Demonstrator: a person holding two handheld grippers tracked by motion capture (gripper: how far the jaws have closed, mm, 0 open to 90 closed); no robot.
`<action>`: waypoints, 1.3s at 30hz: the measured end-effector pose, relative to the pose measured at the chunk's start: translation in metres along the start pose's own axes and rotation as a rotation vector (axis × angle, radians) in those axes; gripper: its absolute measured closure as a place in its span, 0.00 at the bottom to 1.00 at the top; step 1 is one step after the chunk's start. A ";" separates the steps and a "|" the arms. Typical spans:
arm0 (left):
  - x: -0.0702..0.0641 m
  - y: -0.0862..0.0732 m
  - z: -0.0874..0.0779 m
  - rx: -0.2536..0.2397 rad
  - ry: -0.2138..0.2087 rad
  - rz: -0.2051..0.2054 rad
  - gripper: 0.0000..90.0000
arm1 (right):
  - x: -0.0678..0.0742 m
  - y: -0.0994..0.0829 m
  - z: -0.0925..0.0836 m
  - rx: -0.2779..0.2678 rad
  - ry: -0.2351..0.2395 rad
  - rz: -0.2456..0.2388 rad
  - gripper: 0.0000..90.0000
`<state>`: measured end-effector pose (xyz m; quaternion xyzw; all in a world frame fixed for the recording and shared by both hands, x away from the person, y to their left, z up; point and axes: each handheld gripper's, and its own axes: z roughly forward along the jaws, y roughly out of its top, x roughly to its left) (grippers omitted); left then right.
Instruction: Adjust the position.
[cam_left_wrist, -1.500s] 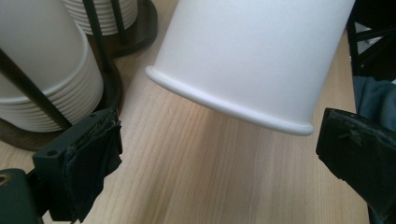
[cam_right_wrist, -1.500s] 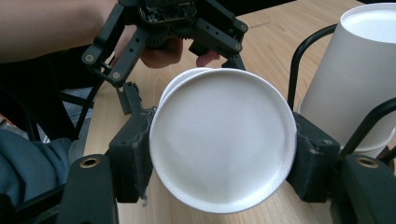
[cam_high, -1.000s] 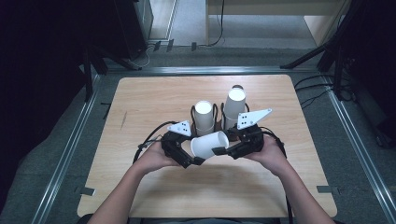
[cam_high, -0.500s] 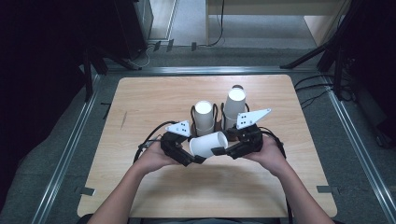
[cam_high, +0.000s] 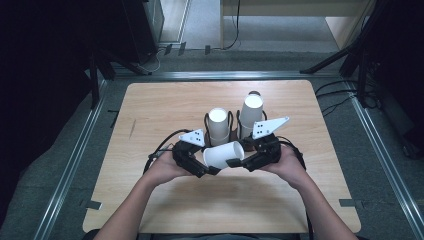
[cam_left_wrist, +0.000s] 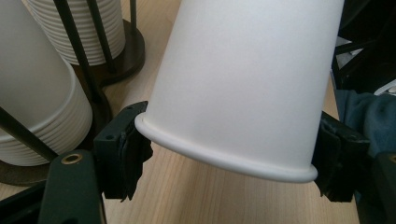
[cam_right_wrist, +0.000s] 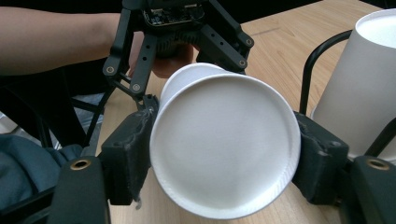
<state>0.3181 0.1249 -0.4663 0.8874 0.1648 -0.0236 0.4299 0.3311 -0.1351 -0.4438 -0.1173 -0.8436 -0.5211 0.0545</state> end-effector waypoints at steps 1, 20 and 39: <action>0.000 0.000 0.000 0.001 0.004 0.000 0.26 | 0.000 0.000 0.000 0.002 -0.003 0.002 0.31; 0.005 0.019 -0.024 0.166 0.078 0.011 0.25 | 0.001 -0.006 -0.003 0.074 -0.074 -0.042 0.23; 0.007 0.030 0.001 0.401 0.087 0.087 0.25 | 0.003 -0.012 0.002 0.116 -0.106 -0.056 0.24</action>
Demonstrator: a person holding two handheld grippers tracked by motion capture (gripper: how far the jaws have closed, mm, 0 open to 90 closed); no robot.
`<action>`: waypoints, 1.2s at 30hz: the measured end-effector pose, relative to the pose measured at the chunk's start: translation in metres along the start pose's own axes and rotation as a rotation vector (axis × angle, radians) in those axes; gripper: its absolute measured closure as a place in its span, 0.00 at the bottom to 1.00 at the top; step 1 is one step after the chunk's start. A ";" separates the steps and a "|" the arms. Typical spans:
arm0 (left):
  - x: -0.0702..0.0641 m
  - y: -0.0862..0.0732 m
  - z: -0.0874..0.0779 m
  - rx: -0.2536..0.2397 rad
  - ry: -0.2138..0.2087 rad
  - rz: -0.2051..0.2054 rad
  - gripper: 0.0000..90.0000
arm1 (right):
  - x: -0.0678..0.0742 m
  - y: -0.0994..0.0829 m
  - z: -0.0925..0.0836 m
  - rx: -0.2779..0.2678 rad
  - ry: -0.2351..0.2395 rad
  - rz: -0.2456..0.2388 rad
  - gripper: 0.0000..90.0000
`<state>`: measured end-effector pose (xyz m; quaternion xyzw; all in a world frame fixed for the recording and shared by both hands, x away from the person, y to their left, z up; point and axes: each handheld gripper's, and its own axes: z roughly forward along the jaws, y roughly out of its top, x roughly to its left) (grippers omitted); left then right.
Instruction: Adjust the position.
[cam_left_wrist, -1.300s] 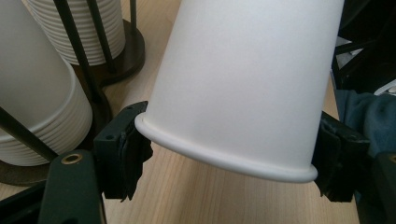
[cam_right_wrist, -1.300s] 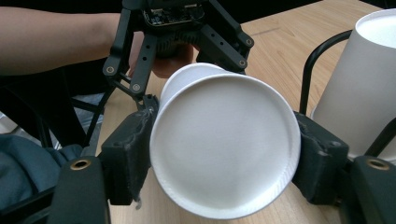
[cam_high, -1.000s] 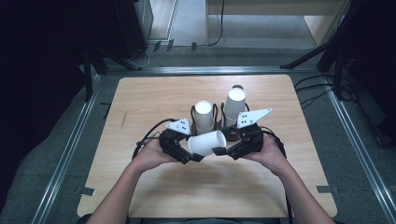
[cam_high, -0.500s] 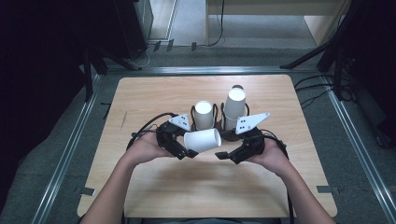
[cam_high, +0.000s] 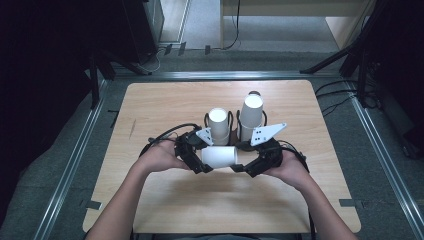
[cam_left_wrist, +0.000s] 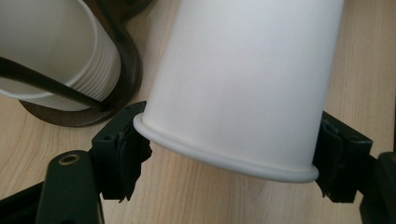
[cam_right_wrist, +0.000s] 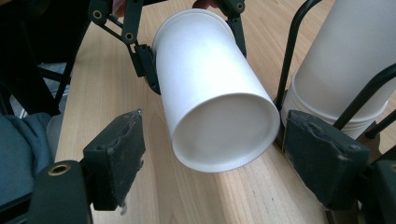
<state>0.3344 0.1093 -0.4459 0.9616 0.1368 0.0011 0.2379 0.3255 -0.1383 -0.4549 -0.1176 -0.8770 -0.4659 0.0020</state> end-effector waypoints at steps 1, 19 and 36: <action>0.000 0.001 0.000 0.005 0.003 0.002 0.25 | 0.000 0.000 0.001 0.003 0.001 0.005 0.24; -0.003 0.009 0.010 0.098 -0.028 0.025 0.25 | 0.005 0.003 0.022 0.074 0.011 -0.030 0.24; -0.010 0.013 0.016 0.100 -0.049 0.037 0.25 | 0.010 0.001 0.039 0.143 0.023 -0.045 0.30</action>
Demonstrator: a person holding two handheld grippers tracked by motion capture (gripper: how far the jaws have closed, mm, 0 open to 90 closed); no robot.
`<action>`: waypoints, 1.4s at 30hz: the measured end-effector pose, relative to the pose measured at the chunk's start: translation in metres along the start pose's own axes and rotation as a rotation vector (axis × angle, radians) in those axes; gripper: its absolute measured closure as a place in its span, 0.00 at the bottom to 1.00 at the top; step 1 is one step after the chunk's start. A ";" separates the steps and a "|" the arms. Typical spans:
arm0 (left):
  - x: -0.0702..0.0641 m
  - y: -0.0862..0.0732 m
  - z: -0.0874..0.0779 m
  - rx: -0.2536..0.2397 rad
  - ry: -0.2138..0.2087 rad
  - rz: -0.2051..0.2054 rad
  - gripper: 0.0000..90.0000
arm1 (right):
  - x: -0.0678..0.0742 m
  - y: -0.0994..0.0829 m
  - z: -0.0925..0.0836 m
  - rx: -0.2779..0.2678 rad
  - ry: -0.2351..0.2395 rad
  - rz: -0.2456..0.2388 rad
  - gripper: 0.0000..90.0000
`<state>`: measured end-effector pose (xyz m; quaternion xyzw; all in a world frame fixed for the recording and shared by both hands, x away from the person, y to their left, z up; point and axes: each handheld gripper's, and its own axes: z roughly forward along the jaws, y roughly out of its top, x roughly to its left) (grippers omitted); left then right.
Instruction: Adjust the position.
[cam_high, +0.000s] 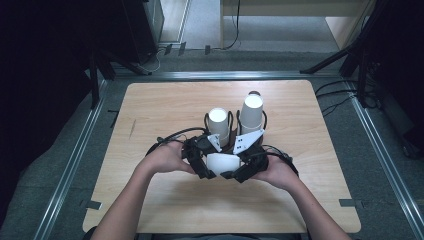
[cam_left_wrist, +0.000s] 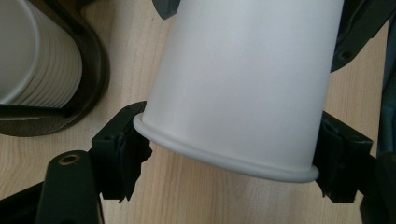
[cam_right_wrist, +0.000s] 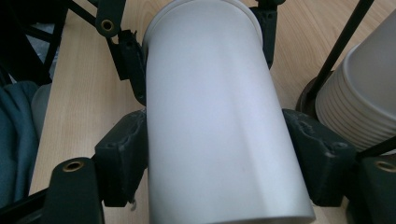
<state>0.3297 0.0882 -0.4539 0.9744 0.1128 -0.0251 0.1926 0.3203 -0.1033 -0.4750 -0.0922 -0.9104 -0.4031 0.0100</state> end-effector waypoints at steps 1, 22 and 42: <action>0.000 0.000 0.000 0.000 -0.001 -0.001 0.25 | 0.000 0.000 0.000 0.000 0.002 -0.007 0.32; -0.002 -0.002 -0.001 -0.013 0.002 0.017 0.26 | 0.004 0.003 0.001 0.021 -0.013 -0.050 0.37; 0.003 -0.022 -0.024 -0.271 0.029 -0.066 0.10 | -0.006 0.000 -0.030 -0.100 -0.037 -0.005 0.36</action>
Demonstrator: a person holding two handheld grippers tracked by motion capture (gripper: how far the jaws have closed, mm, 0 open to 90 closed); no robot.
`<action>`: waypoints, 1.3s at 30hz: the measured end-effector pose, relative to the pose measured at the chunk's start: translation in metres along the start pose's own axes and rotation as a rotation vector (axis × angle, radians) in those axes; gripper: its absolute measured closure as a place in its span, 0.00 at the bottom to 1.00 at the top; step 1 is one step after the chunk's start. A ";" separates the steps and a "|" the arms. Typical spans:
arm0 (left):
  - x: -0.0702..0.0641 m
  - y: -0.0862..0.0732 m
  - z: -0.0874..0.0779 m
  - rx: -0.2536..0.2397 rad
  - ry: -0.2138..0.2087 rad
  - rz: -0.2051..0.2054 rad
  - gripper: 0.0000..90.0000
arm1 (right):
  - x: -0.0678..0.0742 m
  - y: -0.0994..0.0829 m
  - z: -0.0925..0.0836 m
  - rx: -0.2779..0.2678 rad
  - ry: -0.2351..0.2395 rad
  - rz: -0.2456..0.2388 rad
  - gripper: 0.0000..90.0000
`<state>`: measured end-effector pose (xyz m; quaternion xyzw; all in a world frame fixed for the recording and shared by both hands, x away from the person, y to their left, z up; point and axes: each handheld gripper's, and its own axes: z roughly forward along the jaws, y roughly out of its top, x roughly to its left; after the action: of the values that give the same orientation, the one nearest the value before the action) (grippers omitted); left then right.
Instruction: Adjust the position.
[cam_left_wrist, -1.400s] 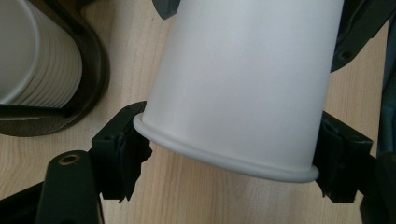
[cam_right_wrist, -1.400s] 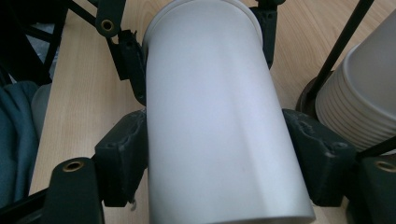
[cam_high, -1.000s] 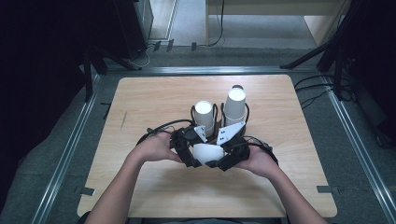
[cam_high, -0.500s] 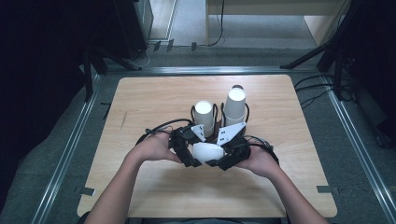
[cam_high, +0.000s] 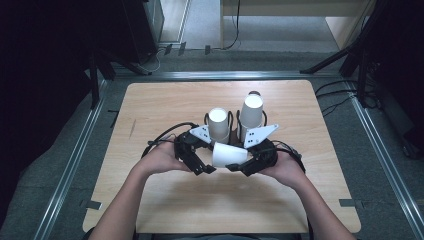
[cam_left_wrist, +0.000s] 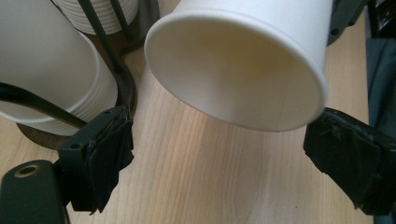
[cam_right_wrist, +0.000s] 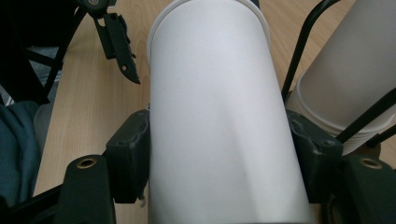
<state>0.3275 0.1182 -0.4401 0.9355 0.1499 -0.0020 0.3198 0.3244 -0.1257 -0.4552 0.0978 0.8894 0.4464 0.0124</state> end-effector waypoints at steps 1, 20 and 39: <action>0.000 -0.001 -0.001 -0.017 0.005 -0.003 0.10 | 0.000 0.000 -0.001 -0.006 -0.003 0.001 0.36; -0.002 -0.020 0.002 -0.202 -0.042 -0.111 0.10 | -0.002 -0.002 -0.007 -0.036 0.023 0.022 0.36; -0.005 -0.013 0.005 -0.282 -0.126 -0.096 0.10 | 0.001 -0.001 -0.003 -0.056 0.086 0.021 0.35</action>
<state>0.3191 0.1236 -0.4520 0.8711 0.1728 -0.0548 0.4565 0.3233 -0.1289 -0.4539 0.0876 0.8752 0.4749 -0.0275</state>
